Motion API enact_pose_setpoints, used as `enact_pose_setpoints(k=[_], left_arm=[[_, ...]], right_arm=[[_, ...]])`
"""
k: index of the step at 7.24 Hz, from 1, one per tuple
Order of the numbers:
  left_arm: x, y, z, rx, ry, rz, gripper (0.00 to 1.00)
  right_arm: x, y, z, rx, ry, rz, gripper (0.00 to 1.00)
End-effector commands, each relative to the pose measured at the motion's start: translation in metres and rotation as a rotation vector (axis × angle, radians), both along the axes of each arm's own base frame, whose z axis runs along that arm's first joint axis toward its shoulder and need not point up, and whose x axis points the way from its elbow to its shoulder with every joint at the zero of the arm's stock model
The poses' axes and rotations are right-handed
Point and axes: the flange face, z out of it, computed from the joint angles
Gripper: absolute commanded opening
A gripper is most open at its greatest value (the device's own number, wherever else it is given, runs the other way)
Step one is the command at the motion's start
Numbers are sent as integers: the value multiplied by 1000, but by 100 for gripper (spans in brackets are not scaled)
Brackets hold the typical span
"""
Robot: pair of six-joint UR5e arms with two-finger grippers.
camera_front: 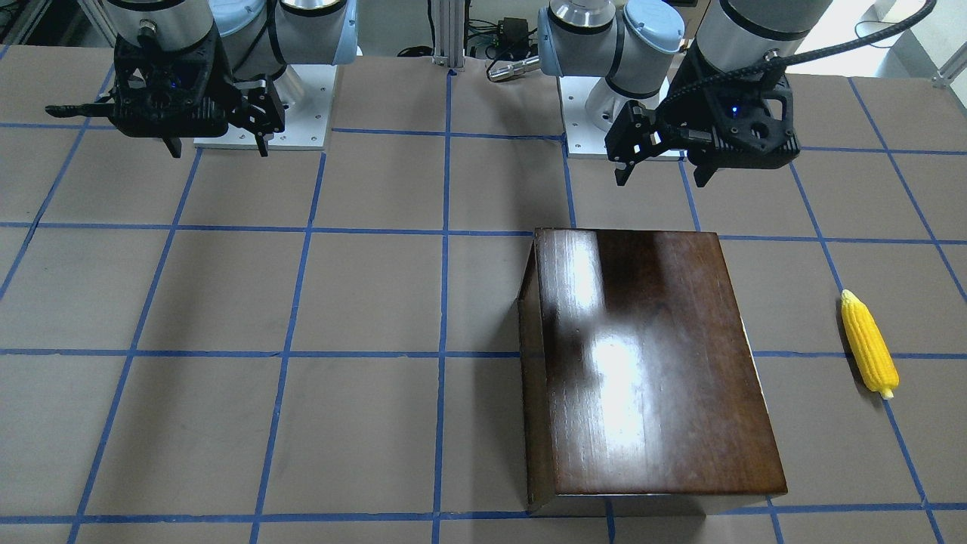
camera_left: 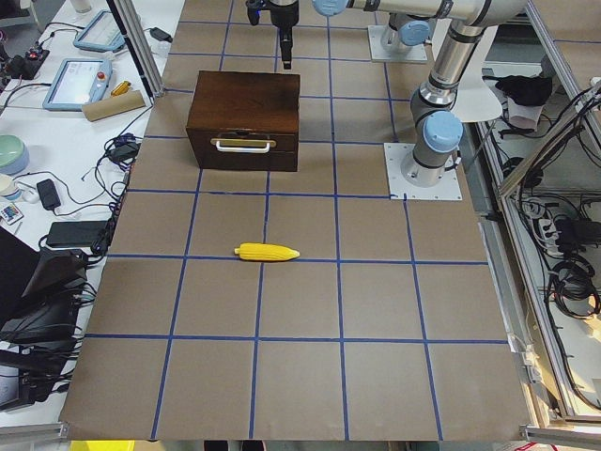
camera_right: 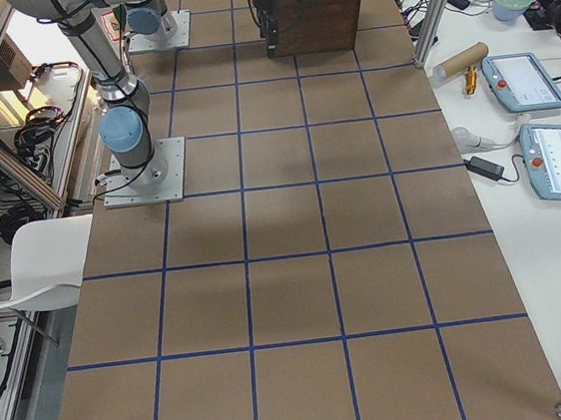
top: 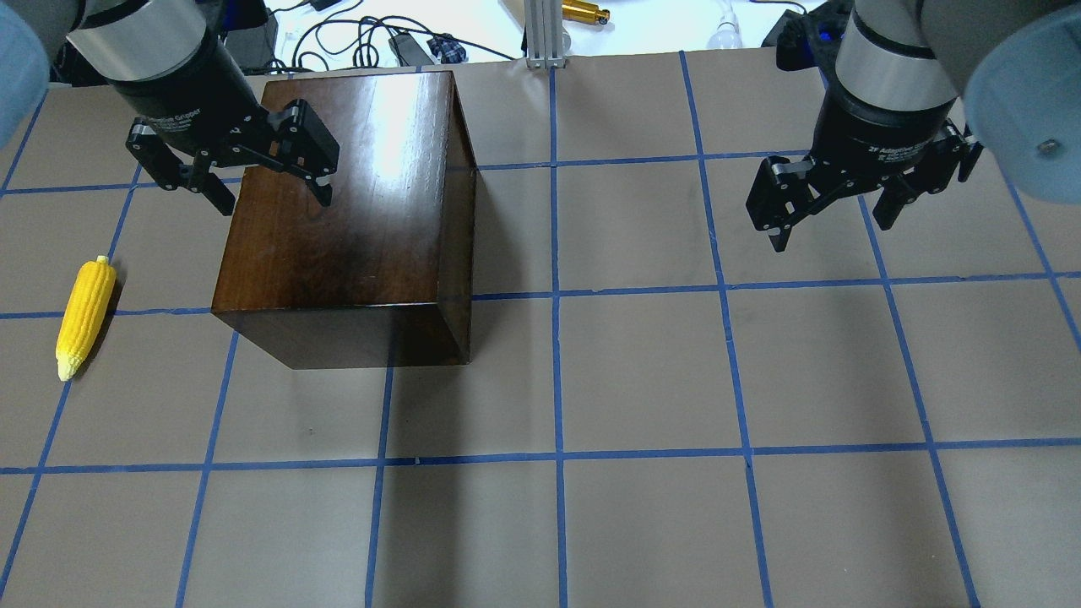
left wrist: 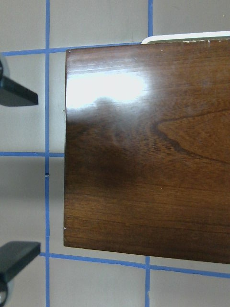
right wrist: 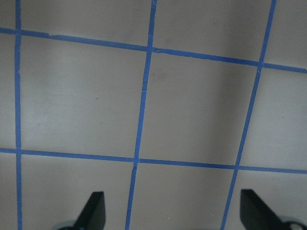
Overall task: Open drawer and put corn inside
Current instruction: 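Move the left gripper off the cabinet top toward the drawer side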
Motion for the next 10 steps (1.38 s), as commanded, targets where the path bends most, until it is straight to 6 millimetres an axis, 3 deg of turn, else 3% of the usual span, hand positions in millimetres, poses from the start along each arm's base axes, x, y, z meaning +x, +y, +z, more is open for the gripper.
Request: enact_pose_setpoints(k=[1,6,10], left_arm=[[1,0,1,-3,1,1,100],[3,1,2,-5,2,1,100],[27,-7,0,-10,3,12,100]], right_arm=[[0,0,1,-1,0,-1,100],[0,0,0,0,0,-1,100],[0,0,0,0,0,-1,100]])
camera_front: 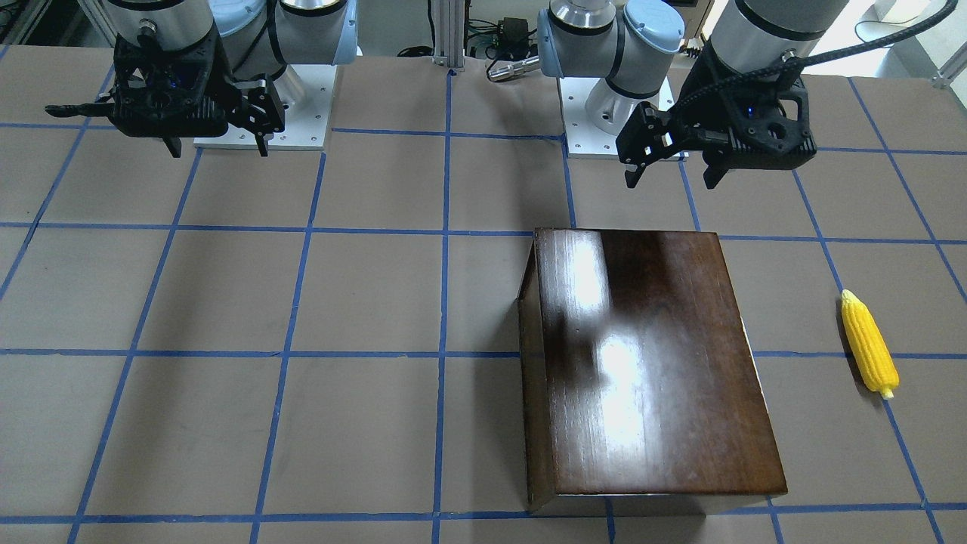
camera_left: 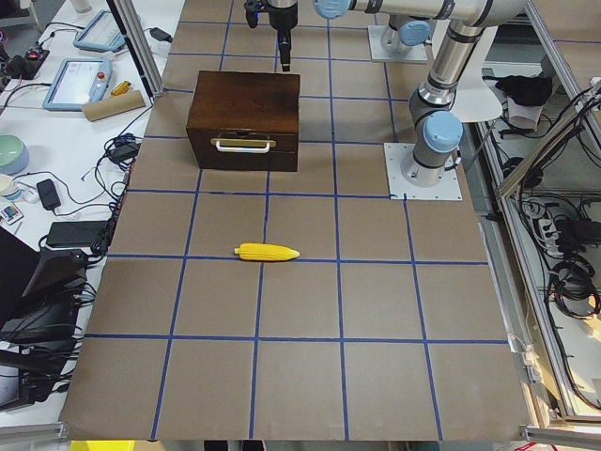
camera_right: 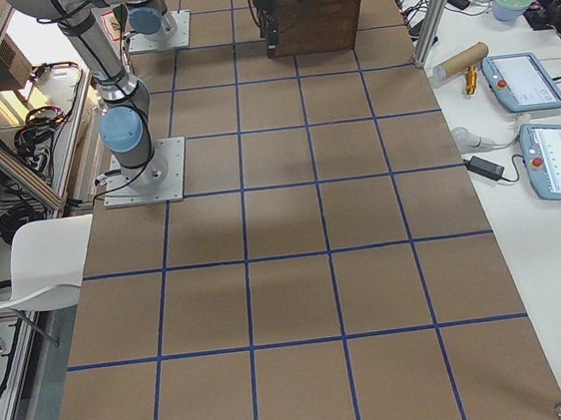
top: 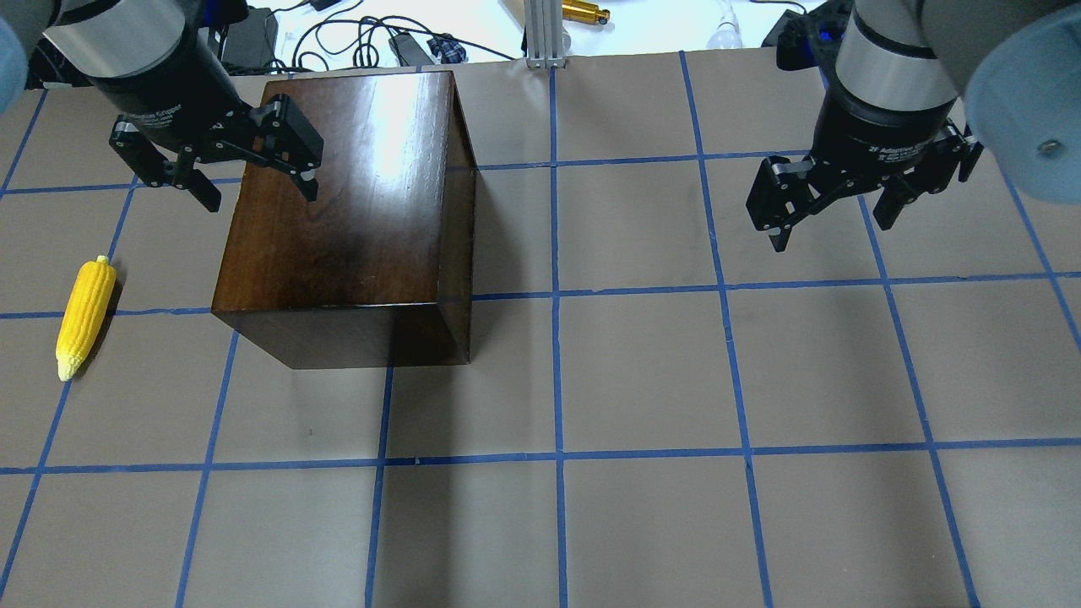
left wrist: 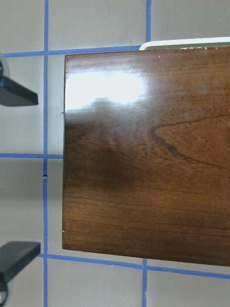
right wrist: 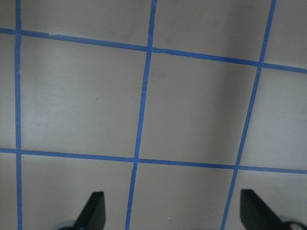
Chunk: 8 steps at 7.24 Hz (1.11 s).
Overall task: Open drawer and put corn inside
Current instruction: 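Move the left gripper off the cabinet top toward the drawer side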
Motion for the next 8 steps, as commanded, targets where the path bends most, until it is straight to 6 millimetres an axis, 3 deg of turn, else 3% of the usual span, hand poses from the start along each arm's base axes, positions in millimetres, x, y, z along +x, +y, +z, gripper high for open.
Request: enact_pose_setpoints(k=[1,3,5,8], left_arm=[[42,-4,-2,10,-13,9,100],[112,-4,-11,54,-112,68,100],[192,-3,-18,73,-87,83,100],[252,-13,-31,59,-77,19,100]], right_arm=[[0,0,0,1,0,0,100],[0,0,0,1,0,1,100],[0,0,0,1,0,1,100],[0,0,0,-1,0,0,100]])
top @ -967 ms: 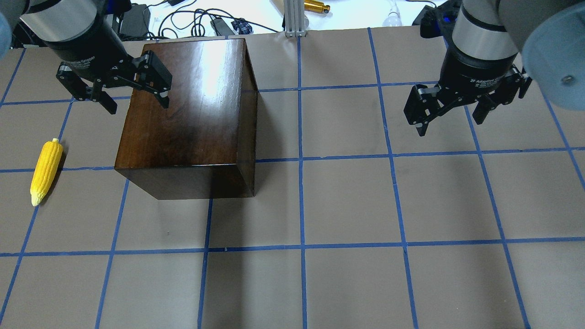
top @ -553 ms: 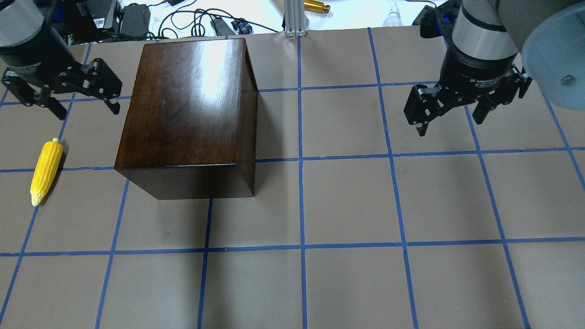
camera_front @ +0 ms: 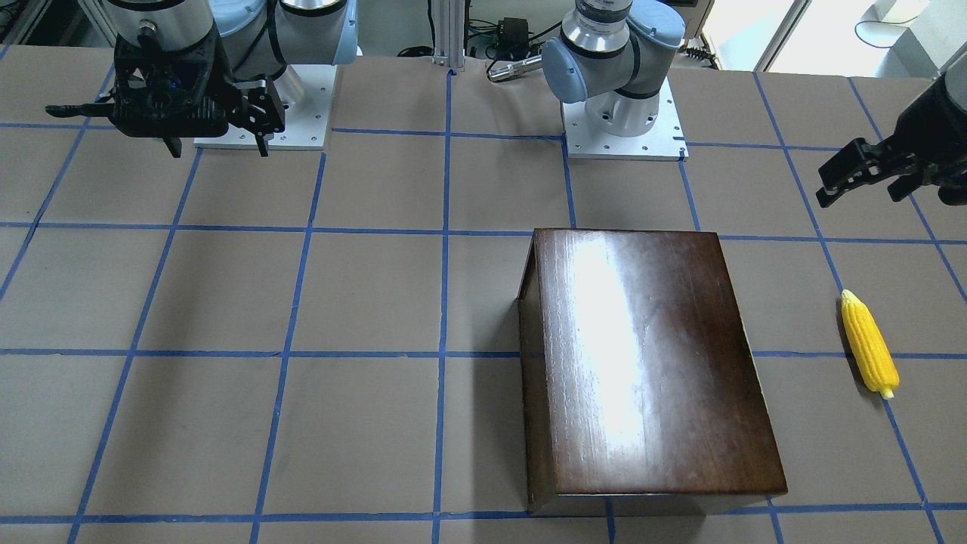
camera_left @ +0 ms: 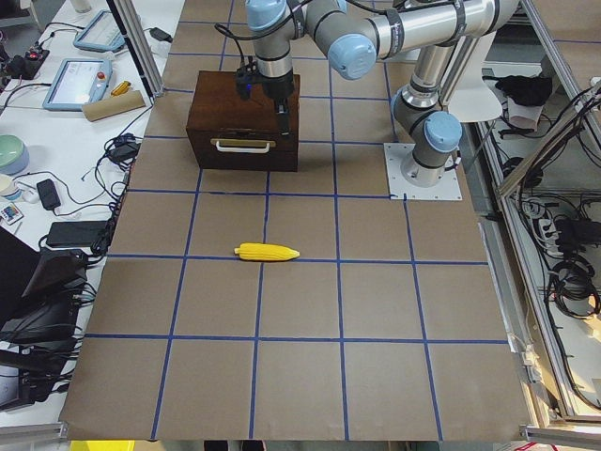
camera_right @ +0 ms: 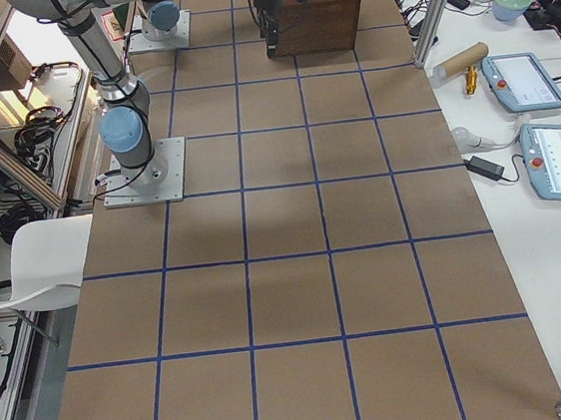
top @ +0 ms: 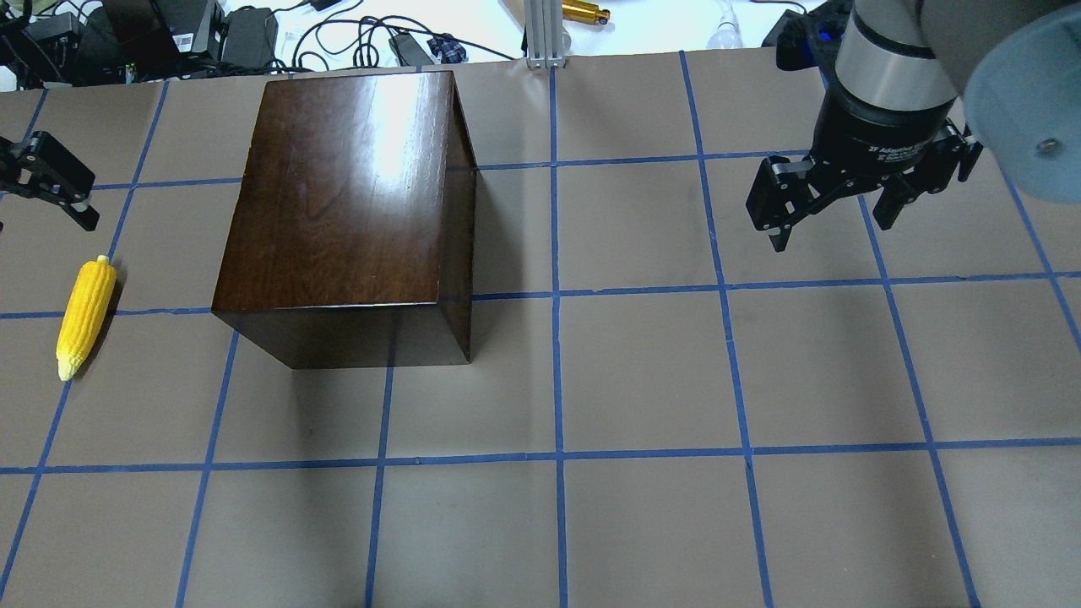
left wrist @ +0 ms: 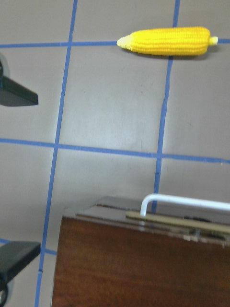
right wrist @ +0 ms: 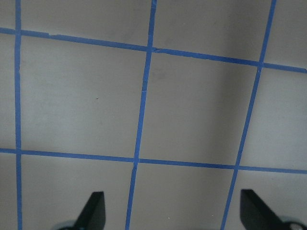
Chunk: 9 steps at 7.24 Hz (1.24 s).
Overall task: Open drawer and put corn inside
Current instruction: 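Lower the left gripper to the white drawer handle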
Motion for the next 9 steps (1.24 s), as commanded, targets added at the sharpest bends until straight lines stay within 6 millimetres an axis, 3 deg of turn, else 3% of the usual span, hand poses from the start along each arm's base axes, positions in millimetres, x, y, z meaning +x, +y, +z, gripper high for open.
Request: enact_pose_setpoints(k=[1,6,9], left_arm=[[27,-13,-20,5,12,-13,100],[60,-75,-125,17,38,-12,100],[64,-98,-172,8,87,-12,100]], right_arm=[[0,0,0,0,0,0,100],[0,0,0,0,0,0,100],[0,0,0,0,0,1,100]])
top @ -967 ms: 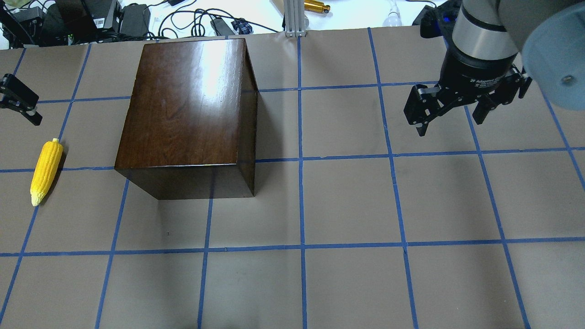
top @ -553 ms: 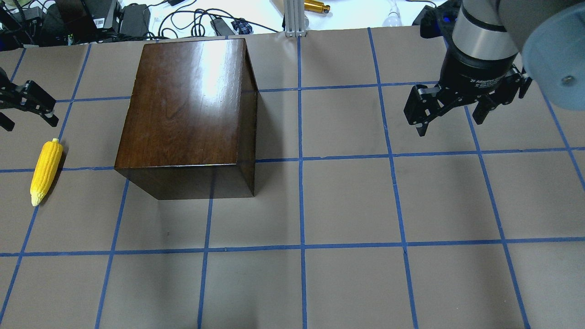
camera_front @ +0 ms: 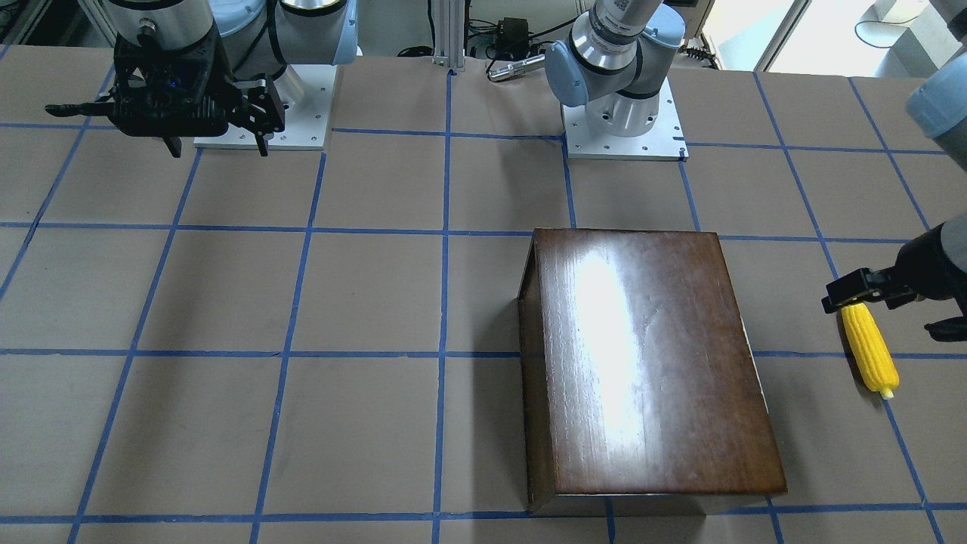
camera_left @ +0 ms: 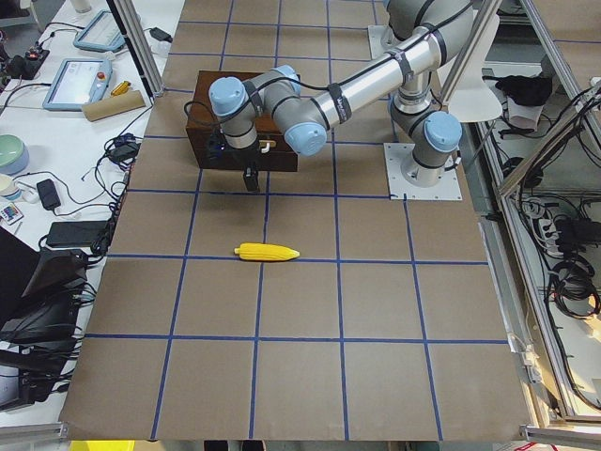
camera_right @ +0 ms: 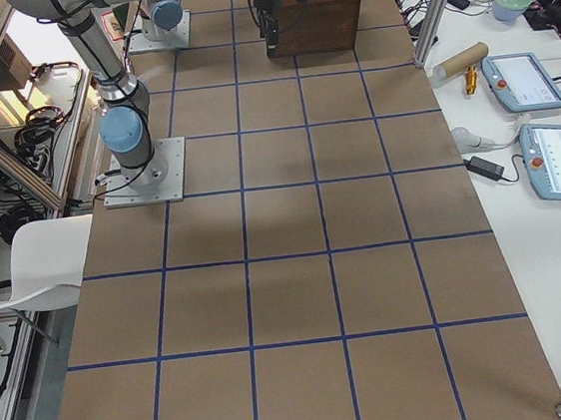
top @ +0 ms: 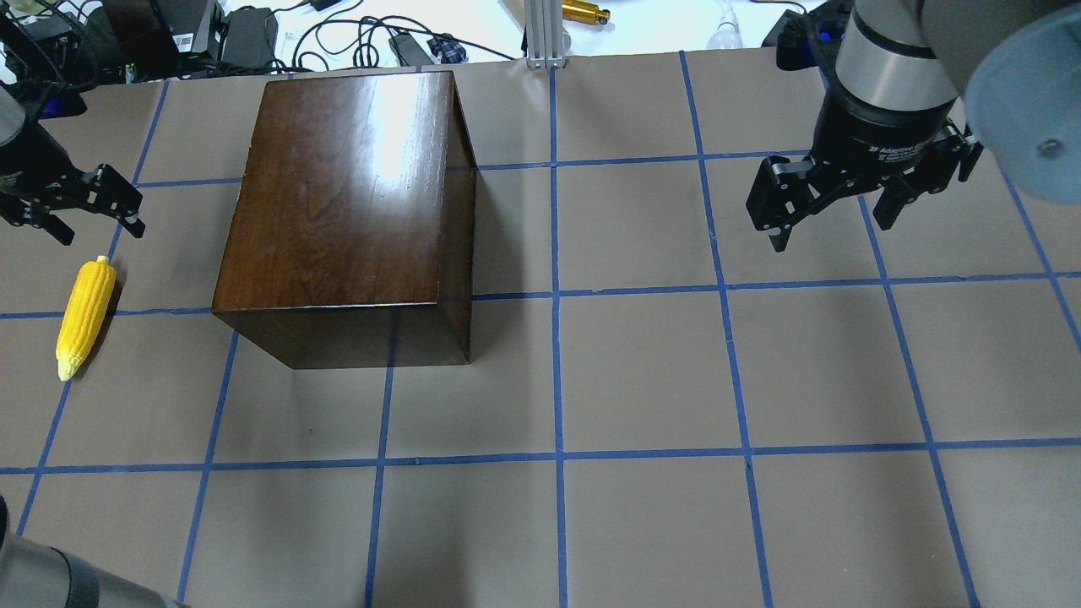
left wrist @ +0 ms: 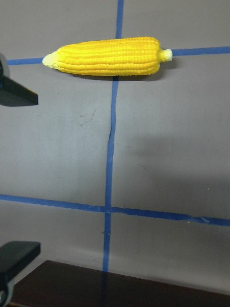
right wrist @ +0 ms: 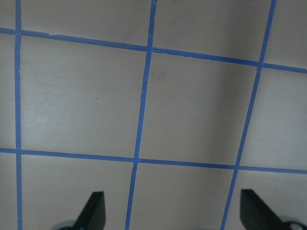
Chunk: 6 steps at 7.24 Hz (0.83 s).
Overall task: Open drawer and put corn inside
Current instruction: 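Lower the left gripper to the white drawer handle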
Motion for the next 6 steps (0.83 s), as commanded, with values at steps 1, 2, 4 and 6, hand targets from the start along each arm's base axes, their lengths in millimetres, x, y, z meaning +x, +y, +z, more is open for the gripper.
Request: enact_pose_setpoints(k=[1,2,4,6], left_arm=[[-2,-11,-24,-14,67,3,100],[-10,-16,-24,-61,152,-13,100],[-28,-24,-20,-160,334,-53,100],[-36,-28,-25,-170,381,-54,100]], right_arm=[[0,0,0,0,0,-1,100],[0,0,0,0,0,-1,100],[0,0,0,-1,0,1,100],[0,0,0,0,0,-1,100]])
